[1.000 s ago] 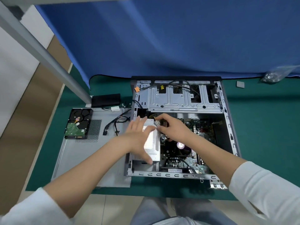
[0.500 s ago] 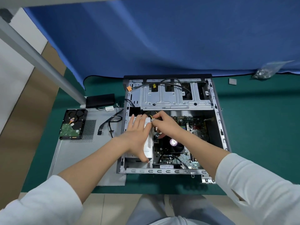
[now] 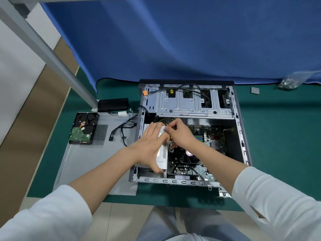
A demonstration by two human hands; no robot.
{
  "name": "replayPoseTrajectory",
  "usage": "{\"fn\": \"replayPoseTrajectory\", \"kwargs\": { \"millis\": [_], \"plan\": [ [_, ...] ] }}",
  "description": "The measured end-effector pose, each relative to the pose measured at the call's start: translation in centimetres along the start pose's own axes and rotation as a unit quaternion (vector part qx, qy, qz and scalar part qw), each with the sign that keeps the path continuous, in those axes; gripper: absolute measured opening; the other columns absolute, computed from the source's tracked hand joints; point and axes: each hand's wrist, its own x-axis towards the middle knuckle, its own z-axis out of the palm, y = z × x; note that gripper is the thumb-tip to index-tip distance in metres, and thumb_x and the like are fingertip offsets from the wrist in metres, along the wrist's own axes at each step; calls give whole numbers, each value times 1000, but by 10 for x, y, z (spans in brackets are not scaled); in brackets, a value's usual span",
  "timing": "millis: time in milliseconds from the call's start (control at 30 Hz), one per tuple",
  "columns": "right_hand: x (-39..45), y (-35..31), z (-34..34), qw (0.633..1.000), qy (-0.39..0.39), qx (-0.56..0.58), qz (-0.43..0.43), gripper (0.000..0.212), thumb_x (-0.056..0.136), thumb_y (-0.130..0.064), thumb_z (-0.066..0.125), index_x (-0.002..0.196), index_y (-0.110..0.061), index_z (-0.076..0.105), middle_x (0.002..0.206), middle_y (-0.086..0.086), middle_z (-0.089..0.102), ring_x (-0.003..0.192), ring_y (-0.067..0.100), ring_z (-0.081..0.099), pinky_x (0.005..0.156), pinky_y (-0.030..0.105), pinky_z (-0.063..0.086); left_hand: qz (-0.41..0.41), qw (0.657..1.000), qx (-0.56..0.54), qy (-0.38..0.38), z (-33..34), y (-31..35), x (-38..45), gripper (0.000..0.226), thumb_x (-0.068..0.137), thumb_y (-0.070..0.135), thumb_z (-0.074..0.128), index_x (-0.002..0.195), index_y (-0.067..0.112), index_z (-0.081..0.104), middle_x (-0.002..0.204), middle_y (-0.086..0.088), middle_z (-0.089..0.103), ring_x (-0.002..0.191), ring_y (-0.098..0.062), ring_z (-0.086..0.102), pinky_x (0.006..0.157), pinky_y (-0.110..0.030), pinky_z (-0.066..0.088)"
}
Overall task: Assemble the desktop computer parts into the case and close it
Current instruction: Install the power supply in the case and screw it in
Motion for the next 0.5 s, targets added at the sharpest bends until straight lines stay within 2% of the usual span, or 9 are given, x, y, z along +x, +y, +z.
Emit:
{"fn": "replayPoseTrajectory", "kwargs": {
  "millis": [67,133,200,233,267,333,367,433,500],
  "plan": [
    [1,1,-2,1000,9,-18,-8,9,97,-21,50,91,-20,43,73,5,59,44,8,56,40,28,50,1,999,-45,20,-3,-5,-2,103,50,76,71,128,31,21,155,2,-11,143,-22,-21,113,-41,-10],
    [1,5,-6,999,21,-44,-12,10,97,-15,44,94,-24,41,73,5,58,46,15,55,44,35,54,-34,987,-114,105,-4,-11,-5,105,55,79,66,138,37,16,156,10,-3,145,-18,-13,113,-41,-9],
    [-2,8,-10,996,-11,-85,-8,25,96,-11,38,110,-32,42,73,4,56,51,17,52,46,35,56,-121,945,-208,223,-2,-17,-11,102,65,69,69,144,36,13,157,7,6,146,-19,1,116,-41,3],
    [-5,10,-10,994,-45,-103,-2,38,96,-10,36,125,-36,38,73,2,54,52,15,51,45,32,55,-176,905,-288,261,2,-21,-14,103,69,61,72,147,34,11,158,5,10,145,-18,9,116,-39,11],
    [-7,11,-9,991,-78,-109,8,48,97,-11,34,137,-37,31,73,-2,53,53,12,51,46,30,54,-227,852,-388,269,6,-24,-18,107,71,56,74,149,32,6,158,3,13,144,-16,15,114,-35,16],
    [-13,13,-3,990,-116,-75,34,52,99,-16,33,146,-33,23,79,-11,51,56,4,51,54,28,54,-279,745,-567,215,16,-24,-23,112,68,56,73,151,30,3,157,1,22,141,-18,27,114,-37,22],
    [-14,13,0,990,-124,-44,46,50,99,-22,34,146,-33,21,88,-14,51,65,1,52,63,30,54,-283,724,-603,178,23,-23,-24,108,66,60,72,151,29,11,152,4,35,136,-17,37,112,-38,30],
    [-17,13,5,989,-136,5,52,52,100,-35,40,146,-34,18,115,-16,49,87,1,51,75,30,52,-272,734,-606,146,35,-22,-25,82,72,59,70,141,33,35,124,27,57,115,4,54,94,-21,45],
    [-18,13,8,989,-143,17,40,66,96,-38,53,148,-31,12,129,-12,47,100,5,54,77,24,49,-257,734,-608,159,40,-22,-25,55,81,49,69,130,42,44,102,39,61,95,18,58,82,-12,47]
  ]
}}
